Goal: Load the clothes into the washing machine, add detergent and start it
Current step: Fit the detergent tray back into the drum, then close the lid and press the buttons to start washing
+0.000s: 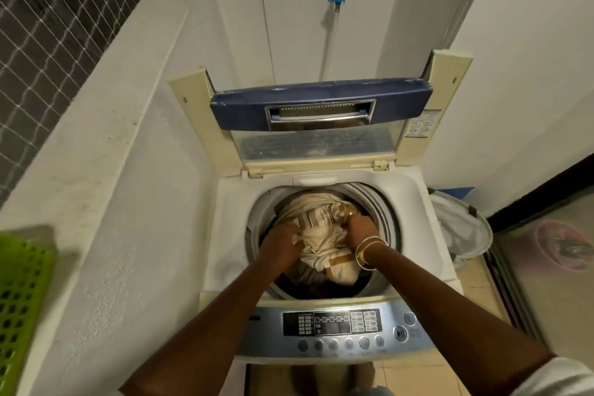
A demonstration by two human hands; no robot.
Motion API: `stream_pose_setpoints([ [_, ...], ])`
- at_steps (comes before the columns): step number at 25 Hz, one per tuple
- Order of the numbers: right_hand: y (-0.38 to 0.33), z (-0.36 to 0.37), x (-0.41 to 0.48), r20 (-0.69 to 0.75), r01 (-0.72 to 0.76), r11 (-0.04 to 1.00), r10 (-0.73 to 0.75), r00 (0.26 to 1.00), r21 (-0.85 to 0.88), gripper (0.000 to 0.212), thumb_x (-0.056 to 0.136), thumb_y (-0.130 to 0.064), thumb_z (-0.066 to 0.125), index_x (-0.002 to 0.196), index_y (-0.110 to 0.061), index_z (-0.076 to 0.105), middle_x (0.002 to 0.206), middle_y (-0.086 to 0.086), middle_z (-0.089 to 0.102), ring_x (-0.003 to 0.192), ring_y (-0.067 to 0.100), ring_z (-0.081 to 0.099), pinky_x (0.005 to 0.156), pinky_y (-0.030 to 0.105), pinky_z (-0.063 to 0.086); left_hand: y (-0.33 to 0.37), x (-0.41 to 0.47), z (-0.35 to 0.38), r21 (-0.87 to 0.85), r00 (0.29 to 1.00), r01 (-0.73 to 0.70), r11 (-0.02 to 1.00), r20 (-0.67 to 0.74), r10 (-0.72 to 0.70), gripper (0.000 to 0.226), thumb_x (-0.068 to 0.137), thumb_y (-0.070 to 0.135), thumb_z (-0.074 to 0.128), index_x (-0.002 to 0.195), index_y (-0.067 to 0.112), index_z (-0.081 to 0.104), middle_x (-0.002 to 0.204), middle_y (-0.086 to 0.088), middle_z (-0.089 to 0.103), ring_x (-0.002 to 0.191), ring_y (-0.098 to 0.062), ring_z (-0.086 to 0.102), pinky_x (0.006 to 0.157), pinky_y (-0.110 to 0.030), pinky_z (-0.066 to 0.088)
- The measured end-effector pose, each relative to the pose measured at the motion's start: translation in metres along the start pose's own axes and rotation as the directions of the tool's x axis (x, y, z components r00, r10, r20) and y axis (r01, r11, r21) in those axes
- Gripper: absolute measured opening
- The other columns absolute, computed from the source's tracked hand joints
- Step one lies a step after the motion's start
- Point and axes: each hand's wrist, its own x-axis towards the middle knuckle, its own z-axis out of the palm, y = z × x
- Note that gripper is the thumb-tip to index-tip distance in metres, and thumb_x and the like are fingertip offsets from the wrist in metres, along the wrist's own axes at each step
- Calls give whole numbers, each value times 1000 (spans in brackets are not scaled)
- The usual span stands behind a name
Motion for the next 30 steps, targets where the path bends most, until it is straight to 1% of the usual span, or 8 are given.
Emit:
stream_pose_setpoints([
  [2,-1,4,-3,47,-7,999,4,999,49,54,84,-25,59,137,-27,45,134,12,57,121,31,56,104,39,46,11,-7,-15,43,999,-52,998,9,52,35,85,33,67,116,17,67,115,-5,70,106,-23,66,91,-37,53],
  [4,2,10,8,100,50,998,-55,993,48,69,78,-26,62,143,-32,40,139,8,54,127,29,52,105,41,45,27,-15,-32,92,994,-106,990,-21,108,32,87,31,67,116,19,67,114,-1,70,106,-20,66,91,-35,53],
  [10,-31,-60,-28,-51,129,990,-126,991,59,54,76,-33,62,129,-24,57,124,5,64,118,26,59,98,33,49,73,-27,-78,156,954,-220,963,-172,246,42,89,31,64,129,19,62,128,-2,65,118,-21,59,100,-31,44],
  [14,-42,-105,-48,-89,212,976,-207,974,54,70,85,-32,68,148,-17,40,144,12,50,132,29,46,110,36,38,106,-34,-107,175,940,-225,959,-221,261,51,92,33,62,141,23,52,142,0,55,129,-20,51,109,-34,41],
  [18,-37,-134,-63,-154,296,955,-290,945,18,73,84,-35,69,148,-20,38,148,10,45,136,27,40,113,38,36,129,-42,-116,309,896,-264,914,-272,351,56,93,35,63,145,24,44,146,-2,50,132,-22,47,109,-36,41],
  [23,-20,-163,-76,-298,434,871,-488,821,-229,69,91,-31,63,151,-15,32,157,9,31,145,29,27,119,43,27,168,-48,-117,502,842,-240,831,-318,436,70,89,33,67,150,18,35,155,-7,38,143,-26,33,117,-41,29],
  [27,-18,-188,-75,-406,459,811,-580,706,-361,72,92,-26,62,153,-16,25,162,9,18,149,29,15,120,48,22,196,-48,-125,622,792,-143,770,-395,466,83,88,32,68,155,17,21,165,-11,13,152,-29,12,122,-47,13],
  [30,-23,-201,-70,-439,409,791,-599,670,-455,86,89,-22,63,156,-13,10,164,11,2,151,31,-1,120,55,14,210,-44,-133,698,787,-53,714,-411,460,93,88,36,66,158,15,8,165,-14,-9,153,-32,-4,121,-53,4],
])
